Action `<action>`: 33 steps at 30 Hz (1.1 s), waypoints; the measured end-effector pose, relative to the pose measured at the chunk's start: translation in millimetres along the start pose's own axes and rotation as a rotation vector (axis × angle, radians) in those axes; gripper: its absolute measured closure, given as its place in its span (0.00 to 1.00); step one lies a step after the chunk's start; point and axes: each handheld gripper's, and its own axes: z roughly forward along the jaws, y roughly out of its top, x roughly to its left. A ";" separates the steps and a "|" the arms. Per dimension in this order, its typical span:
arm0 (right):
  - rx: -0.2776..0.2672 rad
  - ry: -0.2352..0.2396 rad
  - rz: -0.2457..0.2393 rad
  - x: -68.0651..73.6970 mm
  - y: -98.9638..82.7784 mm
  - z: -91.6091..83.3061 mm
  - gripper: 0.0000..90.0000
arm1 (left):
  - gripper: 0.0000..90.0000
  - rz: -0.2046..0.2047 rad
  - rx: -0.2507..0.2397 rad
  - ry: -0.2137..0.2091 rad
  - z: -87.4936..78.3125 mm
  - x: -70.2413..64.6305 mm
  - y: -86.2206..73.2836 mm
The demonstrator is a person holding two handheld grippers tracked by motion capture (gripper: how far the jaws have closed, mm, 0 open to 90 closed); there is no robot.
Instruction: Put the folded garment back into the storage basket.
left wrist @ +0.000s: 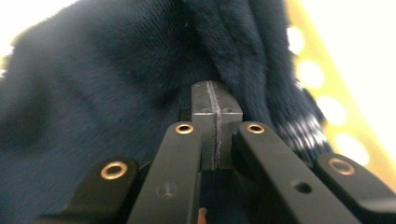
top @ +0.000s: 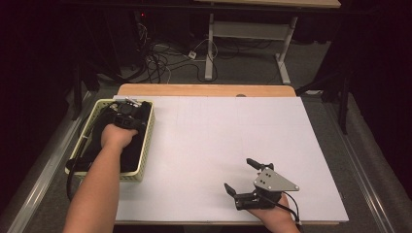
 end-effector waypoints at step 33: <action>0.003 -0.084 0.060 -41.8 -22.9 -16.9 0.00 | 0.93 -0.029 0.222 0.042 -55.8 -5.8 -29.3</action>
